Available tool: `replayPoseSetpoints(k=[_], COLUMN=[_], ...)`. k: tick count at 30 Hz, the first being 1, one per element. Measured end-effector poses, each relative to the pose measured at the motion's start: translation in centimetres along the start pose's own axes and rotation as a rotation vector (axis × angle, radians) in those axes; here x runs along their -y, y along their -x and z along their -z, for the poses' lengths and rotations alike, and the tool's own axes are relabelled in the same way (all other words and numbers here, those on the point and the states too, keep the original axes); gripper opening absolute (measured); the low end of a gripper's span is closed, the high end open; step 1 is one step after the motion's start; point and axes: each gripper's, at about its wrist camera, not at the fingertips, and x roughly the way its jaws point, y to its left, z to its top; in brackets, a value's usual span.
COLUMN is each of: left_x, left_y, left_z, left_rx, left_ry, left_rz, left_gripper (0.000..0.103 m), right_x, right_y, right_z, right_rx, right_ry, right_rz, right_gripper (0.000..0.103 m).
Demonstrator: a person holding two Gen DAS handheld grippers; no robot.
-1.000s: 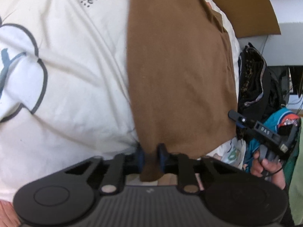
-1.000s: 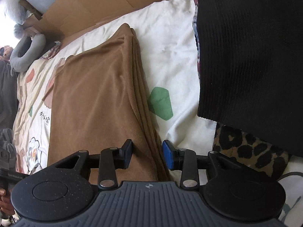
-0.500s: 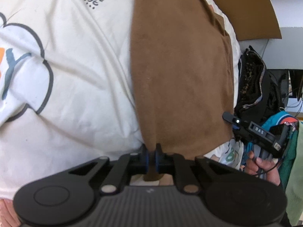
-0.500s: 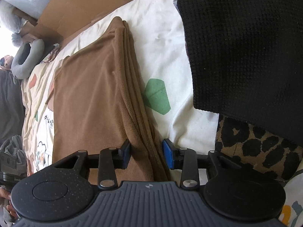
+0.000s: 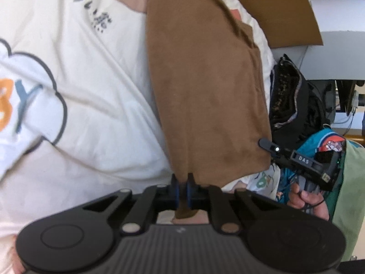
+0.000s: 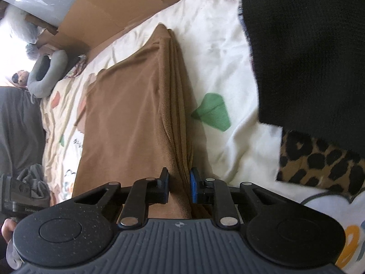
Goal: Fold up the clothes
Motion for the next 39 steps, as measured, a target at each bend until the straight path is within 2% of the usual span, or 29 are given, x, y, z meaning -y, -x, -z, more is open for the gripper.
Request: replayPoseSetpoints(k=[3,14,21,25,28,29,30,32,35,39], left_x=[0.4,-1.8,-3.4,-4.1,-4.5,-4.4,-4.4,-4.4,-3.9,-3.5], left_y=[0.6,3.3,4.1,4.0,3.9,4.0,4.1,4.6,4.9,4.7], left_z=[-0.2,0.2,1.4,1.5,1.2,1.1,1.0,0.6,-0.7,-2.6], left_rx=[0.003,-0.025,-0.054,-0.061,-0.060,-0.051,-0.042,-0.014,0.030,0.078], left_ry=[-0.017,-0.003,0.013,0.021,0.027,0.018,0.009,-0.006,-0.017,-0.033], left_rz=[-0.018,-0.084,-0.118,-0.139,-0.172,-0.187,-0.199,-0.200,-0.189,-0.174], left_gripper=[0.005,0.005,0.006,0.007,0.016,0.027,0.033,0.033,0.040,0.041], right_x=[0.0,-0.8,-1.9,-2.3,-1.9,-2.0,-2.1,-2.2,-1.8,-1.6], right_y=[0.0,-1.1,-2.1,-3.1,-3.3,-3.2,-3.1,-2.6,-2.1,-2.1], right_z=[0.6,4.9,6.9,7.6,7.4,7.3,7.1,6.7,5.9,4.2], right_rx=[-0.010,-0.097,-0.186,-0.229,-0.247,-0.249,-0.245,-0.223,-0.183,-0.142], right_ry=[-0.024,-0.082,-0.043,-0.017,-0.031,-0.032,-0.029,-0.015,-0.024,-0.030], right_rz=[-0.022,-0.101,-0.154,-0.144,-0.128,-0.129,-0.127,-0.117,-0.110,-0.103], right_gripper=[0.017,0.016,0.016,0.017,0.023,0.025,0.028,0.041,0.047,0.048])
